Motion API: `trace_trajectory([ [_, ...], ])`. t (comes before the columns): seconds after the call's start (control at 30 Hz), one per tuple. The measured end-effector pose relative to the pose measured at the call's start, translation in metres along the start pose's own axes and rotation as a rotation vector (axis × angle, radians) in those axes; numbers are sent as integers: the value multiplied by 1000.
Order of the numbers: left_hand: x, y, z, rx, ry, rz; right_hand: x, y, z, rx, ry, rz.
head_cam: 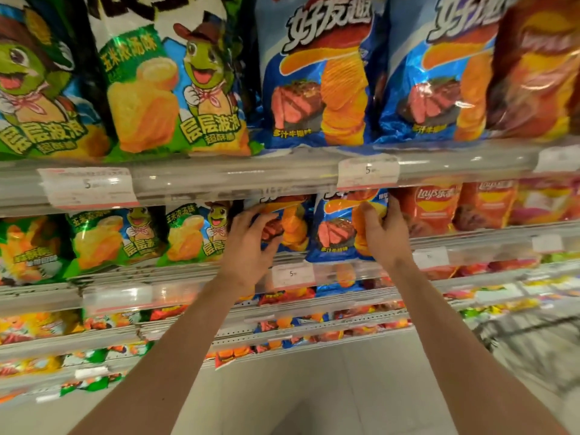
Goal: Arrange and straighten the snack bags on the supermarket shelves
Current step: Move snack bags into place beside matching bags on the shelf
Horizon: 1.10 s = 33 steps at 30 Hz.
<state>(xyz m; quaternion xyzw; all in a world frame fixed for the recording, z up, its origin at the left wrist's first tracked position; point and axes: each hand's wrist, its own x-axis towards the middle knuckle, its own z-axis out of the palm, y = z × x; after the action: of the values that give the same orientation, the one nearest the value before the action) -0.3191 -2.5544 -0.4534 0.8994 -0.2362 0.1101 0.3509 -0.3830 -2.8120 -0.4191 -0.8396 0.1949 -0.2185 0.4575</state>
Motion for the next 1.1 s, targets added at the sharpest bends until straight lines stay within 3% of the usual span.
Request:
trace_trajectory([
  [0.3, 0, -1, -6, 21, -8, 24, -9, -1, 29, -342, 187, -155],
  [0.57, 3, 2, -3, 20, -5, -3, -3, 1, 40, -313, 5, -203],
  [0.8, 0, 3, -6, -3, -25, -22, -5, 22, 29, -451, 9, -190],
  [0.97, -1, 9, -8, -20, -31, -39, -30, 27, 40, -462, 35, -352],
  [1.1, 2, 16, -12, -71, -32, -94, -20, 26, 41, -477, -13, -274],
])
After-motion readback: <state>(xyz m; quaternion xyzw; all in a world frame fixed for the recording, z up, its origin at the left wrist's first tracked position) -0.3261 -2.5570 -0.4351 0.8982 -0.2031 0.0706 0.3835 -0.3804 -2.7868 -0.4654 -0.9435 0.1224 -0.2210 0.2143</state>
